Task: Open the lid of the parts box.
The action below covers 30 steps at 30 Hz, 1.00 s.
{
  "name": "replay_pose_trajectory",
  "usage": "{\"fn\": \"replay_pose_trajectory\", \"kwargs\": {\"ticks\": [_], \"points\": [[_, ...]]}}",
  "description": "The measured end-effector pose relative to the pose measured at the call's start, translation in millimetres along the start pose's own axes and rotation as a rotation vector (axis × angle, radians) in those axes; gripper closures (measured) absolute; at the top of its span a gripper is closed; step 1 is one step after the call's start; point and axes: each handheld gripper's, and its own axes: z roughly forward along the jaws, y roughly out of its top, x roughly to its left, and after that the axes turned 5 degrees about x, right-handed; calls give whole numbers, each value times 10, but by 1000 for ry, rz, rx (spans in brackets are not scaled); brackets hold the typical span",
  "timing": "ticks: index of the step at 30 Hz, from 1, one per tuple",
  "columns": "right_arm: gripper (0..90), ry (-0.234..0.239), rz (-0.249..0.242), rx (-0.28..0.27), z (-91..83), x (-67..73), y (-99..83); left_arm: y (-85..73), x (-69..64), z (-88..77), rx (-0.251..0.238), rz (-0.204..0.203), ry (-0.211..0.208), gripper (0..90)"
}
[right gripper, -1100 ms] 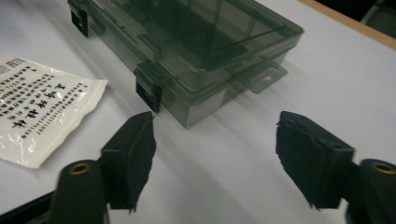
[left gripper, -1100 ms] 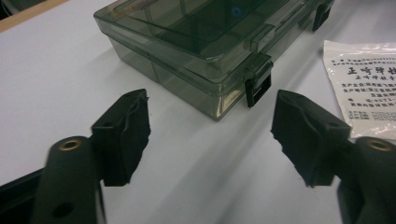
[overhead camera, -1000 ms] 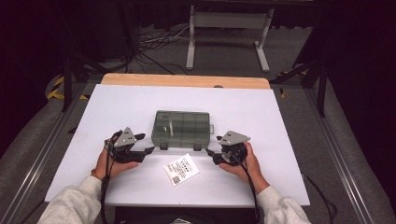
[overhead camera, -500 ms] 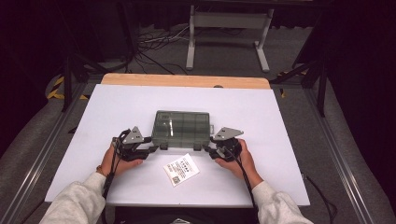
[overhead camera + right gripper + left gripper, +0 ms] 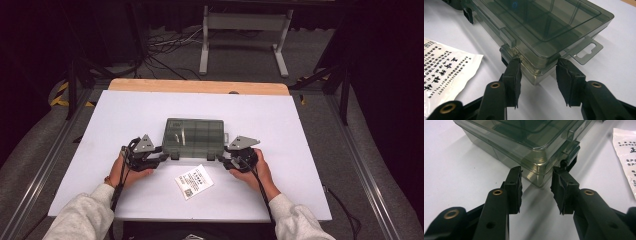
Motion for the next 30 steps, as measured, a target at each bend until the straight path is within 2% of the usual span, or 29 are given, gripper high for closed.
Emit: {"fn": "replay_pose_trajectory", "kwargs": {"ticks": [9, 13, 19, 23, 26, 30], "points": [[555, -13, 2, -2, 0, 18, -6, 3, -8, -7, 13, 8, 5, 613], [566, -15, 2, -8, -25, 23, -7, -2, 4, -65, 13, 23, 19, 600], [594, -19, 9, -27, -107, 12, -16, -12, 9, -192, -4, 18, 28, 571], [625, -21, 3, -42, -162, 18, -20, -26, 12, -284, -32, 19, 30, 607], [662, -29, 10, -54, -194, 17, -26, -33, 18, -326, -56, 2, 39, 681], [713, -32, 6, -51, -194, 21, -29, -22, 4, -340, -63, 17, 44, 780]]}}
